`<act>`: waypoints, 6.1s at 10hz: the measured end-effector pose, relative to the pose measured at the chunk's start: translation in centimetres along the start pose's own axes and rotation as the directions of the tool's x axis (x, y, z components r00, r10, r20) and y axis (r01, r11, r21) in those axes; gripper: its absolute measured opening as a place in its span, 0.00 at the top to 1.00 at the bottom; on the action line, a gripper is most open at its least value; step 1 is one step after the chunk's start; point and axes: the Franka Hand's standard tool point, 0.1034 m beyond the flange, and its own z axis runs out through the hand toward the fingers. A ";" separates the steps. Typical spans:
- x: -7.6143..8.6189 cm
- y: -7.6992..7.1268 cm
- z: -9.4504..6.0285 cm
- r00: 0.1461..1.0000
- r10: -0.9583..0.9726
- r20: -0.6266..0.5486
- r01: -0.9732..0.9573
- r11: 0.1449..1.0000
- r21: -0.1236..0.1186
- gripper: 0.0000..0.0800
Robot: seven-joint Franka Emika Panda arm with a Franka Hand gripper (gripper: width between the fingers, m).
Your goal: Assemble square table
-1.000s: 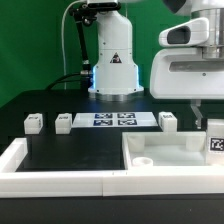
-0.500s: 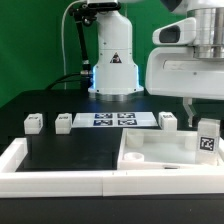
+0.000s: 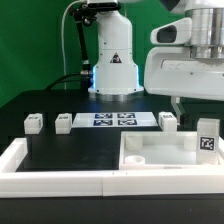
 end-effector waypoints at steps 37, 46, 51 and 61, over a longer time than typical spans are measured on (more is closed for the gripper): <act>-8.2 6.5 -0.1 0.707 -0.564 0.428 0.618 0.786 0.014 0.19; -11.3 9.1 0.6 0.707 -0.568 0.421 0.619 0.785 0.019 0.19; -13.4 10.7 0.9 0.696 -0.565 0.443 0.623 0.782 0.020 0.19; -19.3 13.8 2.2 0.663 -0.567 0.489 0.640 0.768 0.023 0.19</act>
Offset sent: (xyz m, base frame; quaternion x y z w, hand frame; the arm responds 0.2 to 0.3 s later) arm -0.0220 0.0078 0.0177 0.0011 -0.0315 -0.0232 0.9992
